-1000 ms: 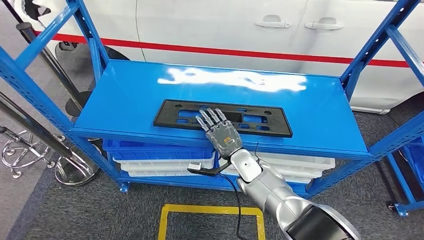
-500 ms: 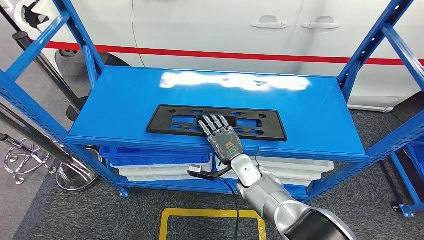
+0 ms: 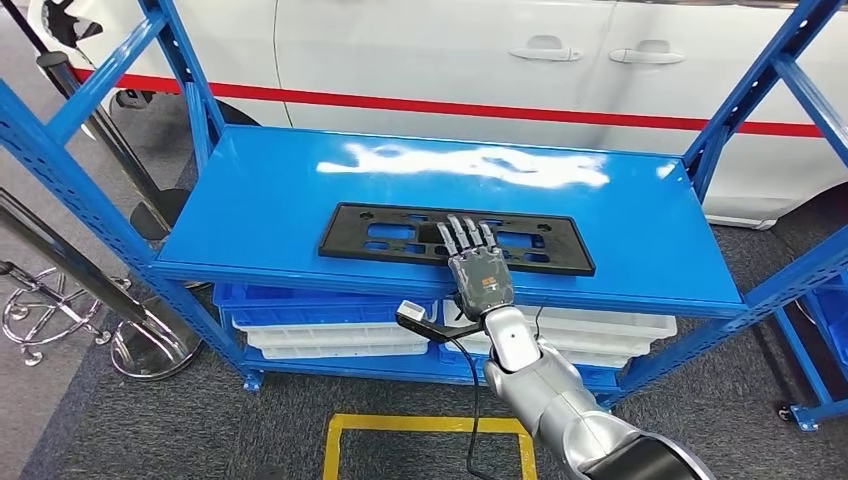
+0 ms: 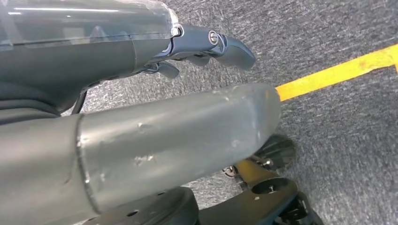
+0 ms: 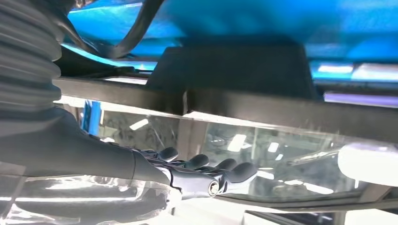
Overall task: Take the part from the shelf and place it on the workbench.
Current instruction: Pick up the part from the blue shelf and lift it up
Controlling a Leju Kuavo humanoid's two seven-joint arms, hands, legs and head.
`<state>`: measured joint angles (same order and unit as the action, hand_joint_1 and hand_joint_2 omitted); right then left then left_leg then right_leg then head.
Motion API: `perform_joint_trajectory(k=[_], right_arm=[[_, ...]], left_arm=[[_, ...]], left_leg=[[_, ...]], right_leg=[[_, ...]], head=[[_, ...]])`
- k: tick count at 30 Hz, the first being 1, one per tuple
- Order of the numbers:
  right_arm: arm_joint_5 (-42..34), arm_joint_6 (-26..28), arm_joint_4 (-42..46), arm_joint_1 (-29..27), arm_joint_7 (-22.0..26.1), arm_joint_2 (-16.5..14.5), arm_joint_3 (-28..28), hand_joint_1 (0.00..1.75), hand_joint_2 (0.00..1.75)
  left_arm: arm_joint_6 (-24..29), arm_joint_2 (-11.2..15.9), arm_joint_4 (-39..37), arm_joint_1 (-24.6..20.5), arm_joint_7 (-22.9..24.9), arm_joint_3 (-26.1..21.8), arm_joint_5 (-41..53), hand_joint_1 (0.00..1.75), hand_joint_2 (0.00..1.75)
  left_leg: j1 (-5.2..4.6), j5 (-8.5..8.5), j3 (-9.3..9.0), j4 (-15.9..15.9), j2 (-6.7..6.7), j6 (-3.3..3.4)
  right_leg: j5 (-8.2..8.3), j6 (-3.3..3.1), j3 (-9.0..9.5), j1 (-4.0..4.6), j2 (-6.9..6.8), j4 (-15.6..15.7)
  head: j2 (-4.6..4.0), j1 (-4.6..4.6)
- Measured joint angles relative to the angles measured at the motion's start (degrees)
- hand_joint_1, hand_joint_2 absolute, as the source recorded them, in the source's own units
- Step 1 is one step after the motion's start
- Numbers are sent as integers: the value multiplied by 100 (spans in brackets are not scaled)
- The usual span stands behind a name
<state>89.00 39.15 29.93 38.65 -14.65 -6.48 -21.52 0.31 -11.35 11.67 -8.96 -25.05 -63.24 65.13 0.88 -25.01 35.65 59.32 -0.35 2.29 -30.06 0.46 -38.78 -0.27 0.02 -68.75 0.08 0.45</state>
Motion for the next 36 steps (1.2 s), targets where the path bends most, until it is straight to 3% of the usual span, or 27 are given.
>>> perform_joint_trajectory(k=[2,3,5,7,9,11,12,13,14,16,18,21,23,26,27,28,29,32,34,36], right_arm=[[0,0,104,-33,-1,1,90,0,175],[0,0,144,-49,0,1,126,0,175],[0,0,212,-78,1,-1,181,0,175],[1,0,271,-93,-12,-2,215,0,175],[3,-1,318,-41,-57,4,244,0,175],[4,-2,333,29,-100,28,281,0,175],[4,-2,333,40,-107,42,298,0,175],[4,-2,334,42,-110,49,311,0,175],[4,-2,335,42,-107,51,319,0,175],[4,-2,340,50,-102,51,326,0,175],[4,-2,350,64,-100,57,331,0,175],[4,-2,373,76,-101,63,333,0,175],[4,-1,382,91,-102,67,334,0,175],[4,-1,386,99,-104,80,337,0,175],[4,-2,386,88,-106,85,338,0,175],[4,-2,386,79,-109,91,338,0,175],[4,-2,386,74,-113,97,338,0,175],[4,-2,385,86,-122,105,338,0,175],[4,-2,384,95,-122,105,337,0,175],[4,-2,384,99,-123,105,336,0,175]], left_arm=[[1,-20,-1,-4,2,6,0,0,0],[3,-30,-1,-8,3,8,0,0,0],[7,-38,0,-12,4,10,0,0,0],[15,-39,0,-1,4,11,0,0,0],[31,-38,0,6,3,11,0,0,0],[40,-38,0,14,3,11,1,0,0],[42,-38,0,25,3,11,1,0,0],[42,-38,0,36,3,11,2,0,0],[42,-38,0,43,3,11,2,0,0],[44,-38,0,36,3,11,2,0,0],[46,-38,0,29,3,12,2,0,0],[50,-35,0,36,3,13,1,0,0],[51,-36,0,31,3,14,0,0,0],[50,-37,0,21,3,14,0,0,0],[50,-37,0,22,3,14,0,0,0],[51,-37,0,24,3,14,0,0,0],[51,-37,0,26,3,14,1,0,0],[54,-40,0,23,3,15,2,0,0],[56,-42,0,9,3,16,1,0,0],[57,-44,0,-2,3,18,0,0,0]], left_leg=[[-24,12,1,-1,-4,-25],[-26,20,6,-6,-7,-48],[-19,45,7,-39,-11,-111],[-20,17,26,5,-3,-164],[-19,-252,207,432,4,-206],[-3,-630,522,1159,3,-253],[11,-714,627,1411,5,-276],[23,-688,636,1465,6,-296],[35,-556,531,1288,10,-309],[49,-221,124,538,26,-306],[36,-94,-127,54,26,-245],[20,-95,-148,-17,12,-129],[41,-74,-168,-62,14,-66],[55,-81,-180,-82,21,-13],[56,-89,-183,-82,18,-10],[58,-99,-191,-81,13,-11],[62,-113,-209,-80,4,-20],[64,-179,-289,-78,-14,-88],[52,-204,-302,-88,-15,-159],[50,-218,-313,-115,-13,-237]], right_leg=[[261,-127,364,59,0,716],[309,-172,447,82,-4,904],[334,-215,460,105,-20,993],[426,-239,512,67,-33,1103],[512,-259,557,24,-42,1202],[523,-274,551,26,-45,1205],[520,-270,545,26,-44,1194],[514,-260,540,22,-40,1177],[501,-242,537,15,-34,1151],[448,-182,529,6,-28,1070],[397,-117,505,20,-29,988],[376,-35,488,21,-29,972],[251,29,408,-1,-20,801],[-199,116,-103,-41,-12,-182],[-266,132,-275,-55,-13,-470],[-231,139,-369,-66,-13,-586],[-78,139,-350,-75,-14,-475],[518,100,113,-70,-8,594],[576,52,262,-35,0,933],[550,-16,273,-22,6,966]], head=[[1,-2],[0,-2],[0,3],[0,4],[0,2],[0,1],[1,1],[0,1],[-1,1],[-1,1],[0,3],[0,2],[0,4],[-1,5],[-1,6],[-1,7],[-1,6],[-1,7],[-1,5],[-1,3]])
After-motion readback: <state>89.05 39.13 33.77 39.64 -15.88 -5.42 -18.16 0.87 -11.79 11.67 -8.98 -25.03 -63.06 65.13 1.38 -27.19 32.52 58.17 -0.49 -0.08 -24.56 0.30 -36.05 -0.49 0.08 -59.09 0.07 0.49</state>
